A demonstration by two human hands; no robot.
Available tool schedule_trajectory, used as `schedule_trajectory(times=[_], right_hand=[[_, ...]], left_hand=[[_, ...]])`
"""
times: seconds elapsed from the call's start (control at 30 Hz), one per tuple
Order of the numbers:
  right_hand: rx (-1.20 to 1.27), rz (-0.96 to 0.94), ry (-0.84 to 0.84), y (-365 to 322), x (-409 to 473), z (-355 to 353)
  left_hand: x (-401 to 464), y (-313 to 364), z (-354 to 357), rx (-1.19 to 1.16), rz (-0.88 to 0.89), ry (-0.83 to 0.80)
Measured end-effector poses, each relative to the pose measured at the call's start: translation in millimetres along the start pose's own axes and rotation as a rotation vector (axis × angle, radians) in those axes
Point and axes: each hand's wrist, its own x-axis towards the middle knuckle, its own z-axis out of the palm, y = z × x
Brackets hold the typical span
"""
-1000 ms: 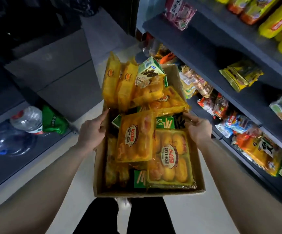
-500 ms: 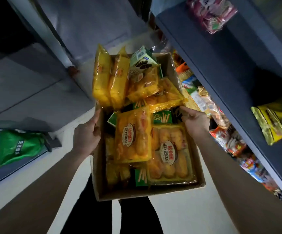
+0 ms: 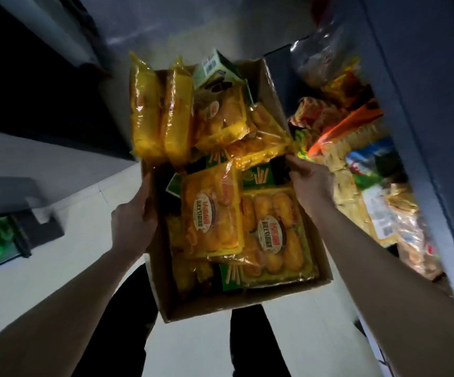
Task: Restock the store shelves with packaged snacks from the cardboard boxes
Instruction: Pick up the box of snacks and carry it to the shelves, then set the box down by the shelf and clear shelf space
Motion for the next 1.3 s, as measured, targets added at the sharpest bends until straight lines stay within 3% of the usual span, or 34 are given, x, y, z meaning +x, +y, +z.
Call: schedule_trajectory(times=[0.23, 0.33, 0.43, 0.6, 0.7, 0.8, 0.9, 0.97, 1.07, 1.23, 1.3], right_hand=[[0.057, -0.159, -0.086, 37.5, 122.2, 54.1], [0.042, -0.181, -0.062, 60.2, 154.2, 80.0], [0.030, -0.142, -0.143, 94.2, 169.2, 101.7], [0.033, -0.155, -0.244, 109.3, 172.2, 99.2], [0.019, -0.152, -0.249, 99.9, 163.6, 90.9], [0.075, -0.054, -0.093, 96.1, 140.6, 81.7], [-0.050, -0.023, 0.119, 106.8, 108.6, 73.0], [-0.144, 0.003, 0.169, 121.1, 86.5, 70.0], [-0.179, 0.077, 0.111, 148.6, 59.0, 72.3], [-0.260, 0.233, -0.229, 165.9, 42.3, 80.9], [-0.253, 0.295, -0.309, 166.2, 46.0, 84.9]], left_hand=[[47.7, -27.4, 131.9, 0.021, -0.149, 0.096], [64.4, -28.4, 179.5, 0.042, -0.194, 0.064], [70.8, -32.1, 220.1, 0.034, -0.255, 0.004], [67.8, -34.3, 224.8, 0.054, -0.287, -0.042], [72.6, -33.7, 207.9, 0.074, -0.277, -0.147], [79.0, -29.8, 192.6, 0.175, -0.151, -0.235], [82.2, -27.6, 181.8, 0.392, -0.081, -0.335], [80.0, -26.4, 175.6, 0.444, 0.004, -0.379], [76.8, -14.8, 173.1, 0.354, 0.222, -0.350], [93.1, 25.7, 187.3, 0.299, 0.518, -0.361], [100.4, 43.3, 198.8, 0.341, 0.718, -0.362]])
